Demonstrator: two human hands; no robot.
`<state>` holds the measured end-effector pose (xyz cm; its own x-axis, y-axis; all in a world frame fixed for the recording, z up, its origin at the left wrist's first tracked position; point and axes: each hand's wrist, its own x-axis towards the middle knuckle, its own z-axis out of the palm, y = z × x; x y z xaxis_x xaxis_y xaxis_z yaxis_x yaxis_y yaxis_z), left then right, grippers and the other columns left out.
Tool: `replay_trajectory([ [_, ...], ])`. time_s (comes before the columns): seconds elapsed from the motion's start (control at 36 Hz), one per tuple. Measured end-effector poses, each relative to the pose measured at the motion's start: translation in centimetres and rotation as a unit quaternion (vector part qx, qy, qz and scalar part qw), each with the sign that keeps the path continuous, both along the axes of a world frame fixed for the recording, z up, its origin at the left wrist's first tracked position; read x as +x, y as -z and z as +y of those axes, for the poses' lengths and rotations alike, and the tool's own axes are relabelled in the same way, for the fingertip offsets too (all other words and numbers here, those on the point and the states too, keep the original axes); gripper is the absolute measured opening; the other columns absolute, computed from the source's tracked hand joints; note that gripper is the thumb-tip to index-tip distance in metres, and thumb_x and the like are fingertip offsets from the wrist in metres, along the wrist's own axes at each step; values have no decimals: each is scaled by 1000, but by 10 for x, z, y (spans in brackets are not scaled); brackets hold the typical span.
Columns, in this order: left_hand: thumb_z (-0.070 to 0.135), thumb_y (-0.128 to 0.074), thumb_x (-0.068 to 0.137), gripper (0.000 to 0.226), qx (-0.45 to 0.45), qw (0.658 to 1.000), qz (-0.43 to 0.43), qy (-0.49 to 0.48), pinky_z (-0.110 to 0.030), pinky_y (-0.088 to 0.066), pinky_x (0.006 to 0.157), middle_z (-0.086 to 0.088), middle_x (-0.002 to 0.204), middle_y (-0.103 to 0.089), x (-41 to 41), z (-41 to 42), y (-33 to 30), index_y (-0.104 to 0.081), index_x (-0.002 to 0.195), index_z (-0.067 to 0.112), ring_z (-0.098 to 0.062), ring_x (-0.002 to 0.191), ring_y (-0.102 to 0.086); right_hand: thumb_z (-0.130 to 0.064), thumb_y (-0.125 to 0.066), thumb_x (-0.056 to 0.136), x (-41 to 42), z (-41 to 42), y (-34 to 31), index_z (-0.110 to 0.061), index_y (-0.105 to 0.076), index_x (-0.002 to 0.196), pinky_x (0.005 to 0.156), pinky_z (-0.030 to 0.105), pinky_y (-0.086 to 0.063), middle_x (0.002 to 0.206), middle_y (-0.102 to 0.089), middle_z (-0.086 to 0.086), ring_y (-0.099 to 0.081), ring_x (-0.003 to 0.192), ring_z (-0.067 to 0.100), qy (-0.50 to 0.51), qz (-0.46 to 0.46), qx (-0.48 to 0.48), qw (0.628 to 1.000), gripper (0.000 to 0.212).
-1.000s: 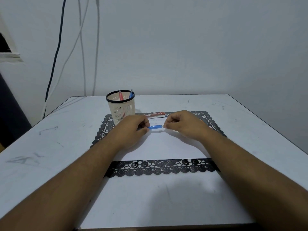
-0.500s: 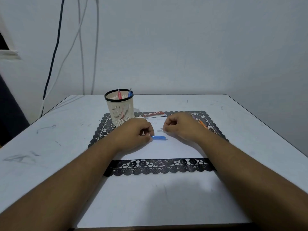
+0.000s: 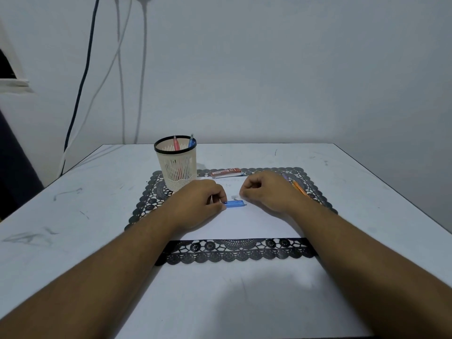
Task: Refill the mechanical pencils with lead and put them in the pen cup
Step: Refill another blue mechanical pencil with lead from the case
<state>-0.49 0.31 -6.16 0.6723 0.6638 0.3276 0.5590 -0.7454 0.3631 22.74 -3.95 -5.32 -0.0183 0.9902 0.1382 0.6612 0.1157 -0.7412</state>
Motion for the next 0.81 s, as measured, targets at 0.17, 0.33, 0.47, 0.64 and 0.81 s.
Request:
replay_trajectory([
  [0.17, 29, -68, 94, 6, 14, 1000, 3, -21, -28, -49, 73, 16, 90, -60, 6, 0, 1, -71, 100, 30, -1, 80, -55, -10, -71, 93, 8, 2, -5, -11, -78, 86, 58, 4, -41, 87, -76, 6, -59, 67, -2, 43, 51, 40, 997, 10],
  [0.33, 32, -66, 95, 7, 38, 999, 19, -30, -26, -45, 71, 16, 91, -58, 8, 0, 3, -69, 101, 32, 2, 82, -53, -17, -68, 94, 10, 19, -11, -11, -76, 89, 61, 17, -40, 78, -68, -11, -56, 65, -5, 92, 29, 62, 993, 11],
  [0.47, 31, -65, 95, 7, 53, 998, 16, -39, -29, -47, 71, 17, 90, -56, 8, 0, 5, -69, 101, 33, 1, 81, -51, -19, -67, 93, 9, 48, -13, -22, -75, 93, 65, 25, -41, 84, -66, -10, -57, 77, 9, 94, -69, 55, 992, 8],
  [0.64, 31, -64, 95, 11, 57, 998, 18, -32, -31, -49, 76, 17, 92, -56, 8, 1, 5, -68, 105, 34, -3, 85, -51, -17, -64, 92, 1, 71, -10, -26, -71, 116, 78, 28, -44, 107, -63, -6, -56, 96, 14, 33, -231, 10, 972, 27],
  [0.81, 42, -64, 92, 13, 35, 999, -16, -37, -30, -52, 77, 20, 93, -56, 3, 2, 5, -65, 105, 38, -1, 91, -52, -21, -61, 94, 2, 83, -8, -30, -66, 118, 85, 34, -50, 104, -56, -11, -56, 101, 15, 37, -297, 33, 954, 26],
])
